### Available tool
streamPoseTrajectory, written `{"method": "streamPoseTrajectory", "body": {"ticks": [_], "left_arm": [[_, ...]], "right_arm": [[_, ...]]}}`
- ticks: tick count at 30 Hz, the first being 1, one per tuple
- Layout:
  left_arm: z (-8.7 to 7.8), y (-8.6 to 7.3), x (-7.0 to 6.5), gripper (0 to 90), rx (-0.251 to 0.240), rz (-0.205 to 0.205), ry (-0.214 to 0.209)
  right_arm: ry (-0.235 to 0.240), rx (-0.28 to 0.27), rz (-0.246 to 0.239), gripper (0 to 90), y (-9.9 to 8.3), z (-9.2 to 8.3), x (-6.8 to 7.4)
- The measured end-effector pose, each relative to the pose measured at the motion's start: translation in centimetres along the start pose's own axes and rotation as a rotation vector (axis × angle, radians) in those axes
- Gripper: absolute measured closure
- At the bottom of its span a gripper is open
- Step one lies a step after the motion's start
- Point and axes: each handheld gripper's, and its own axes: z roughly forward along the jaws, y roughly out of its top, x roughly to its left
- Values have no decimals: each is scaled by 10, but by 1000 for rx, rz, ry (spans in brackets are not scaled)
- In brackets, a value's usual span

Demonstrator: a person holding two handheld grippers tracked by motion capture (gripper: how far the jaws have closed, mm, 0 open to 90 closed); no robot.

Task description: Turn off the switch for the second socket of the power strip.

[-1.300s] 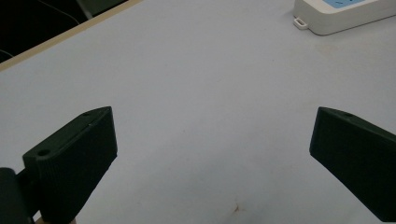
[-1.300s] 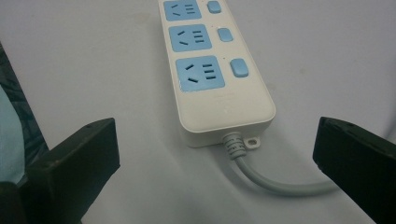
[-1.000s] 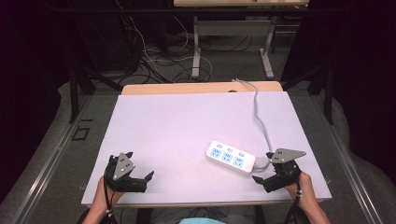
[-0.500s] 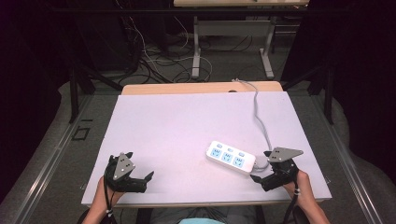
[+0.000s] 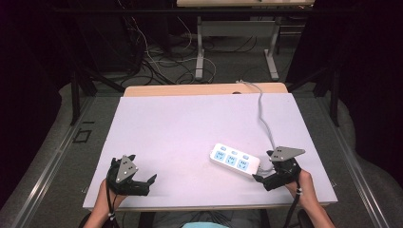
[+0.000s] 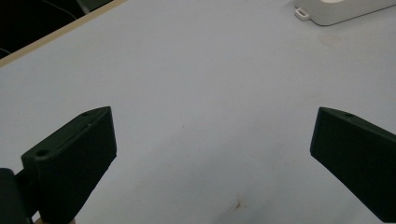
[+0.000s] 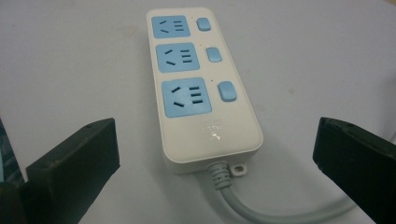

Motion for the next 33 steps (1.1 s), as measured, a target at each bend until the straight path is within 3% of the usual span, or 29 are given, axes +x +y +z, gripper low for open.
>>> {"method": "streamPoseTrajectory", "body": {"ticks": [6,12,13,15,27,33], "left_arm": [[0,0,0,1,13,17,1],[0,0,0,1,13,8,-3],[0,1,1,1,16,23,2],[1,0,-1,1,12,5,-9],[2,0,-1,1,11,9,-5],[2,0,-1,1,24,15,-13]], "right_arm": [[10,17,-4,0,5,3,-2],[9,3,-3,0,9,5,-3],[2,2,0,0,9,5,-2],[4,4,-7,0,11,7,-3],[6,16,-38,0,24,14,-2],[21,16,-28,0,30,19,-4]]}}
